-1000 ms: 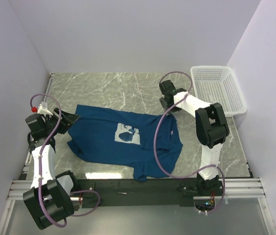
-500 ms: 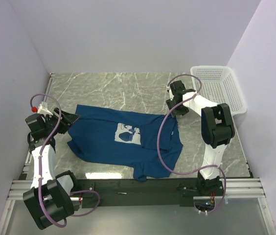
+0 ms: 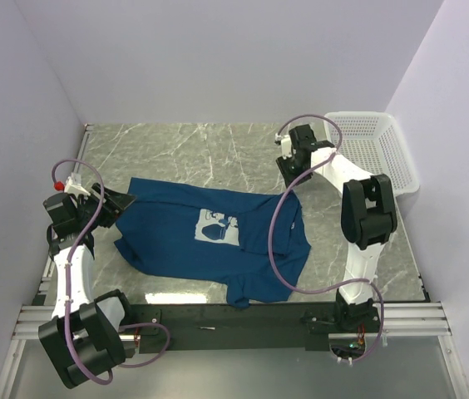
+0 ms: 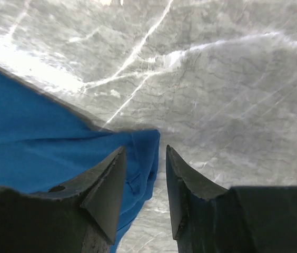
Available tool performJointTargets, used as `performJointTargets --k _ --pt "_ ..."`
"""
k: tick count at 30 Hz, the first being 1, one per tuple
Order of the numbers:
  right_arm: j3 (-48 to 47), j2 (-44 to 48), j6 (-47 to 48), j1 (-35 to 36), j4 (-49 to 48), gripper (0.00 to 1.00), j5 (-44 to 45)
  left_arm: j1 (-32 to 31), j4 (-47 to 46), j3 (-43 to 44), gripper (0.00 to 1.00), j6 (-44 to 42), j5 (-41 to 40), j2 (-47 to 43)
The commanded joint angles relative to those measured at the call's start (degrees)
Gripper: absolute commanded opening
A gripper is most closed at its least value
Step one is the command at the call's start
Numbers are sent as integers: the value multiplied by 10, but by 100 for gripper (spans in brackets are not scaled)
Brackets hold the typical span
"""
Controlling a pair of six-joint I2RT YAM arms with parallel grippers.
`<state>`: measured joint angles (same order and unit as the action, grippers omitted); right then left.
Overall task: Fold and stack the t-shirts
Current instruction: Fold the tshirt
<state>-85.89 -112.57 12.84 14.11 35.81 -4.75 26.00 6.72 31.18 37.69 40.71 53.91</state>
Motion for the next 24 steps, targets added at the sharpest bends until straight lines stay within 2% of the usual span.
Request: performJointTargets --k 1,14,18,21,24 --pt "-16 -14 11 0 6 43 7 -2 -22 -2 65 0 14 1" --pt "-22 -26 23 1 24 39 -5 -2 -24 -2 65 2 17 1" --pt "-35 -42 26 1 29 31 9 -2 -24 -2 65 3 17 1" --pt "-36 -47 30 1 27 28 17 -2 -25 -2 65 3 17 2" --pt "-33 -45 31 1 21 20 33 -2 -26 -3 65 4 19 2"
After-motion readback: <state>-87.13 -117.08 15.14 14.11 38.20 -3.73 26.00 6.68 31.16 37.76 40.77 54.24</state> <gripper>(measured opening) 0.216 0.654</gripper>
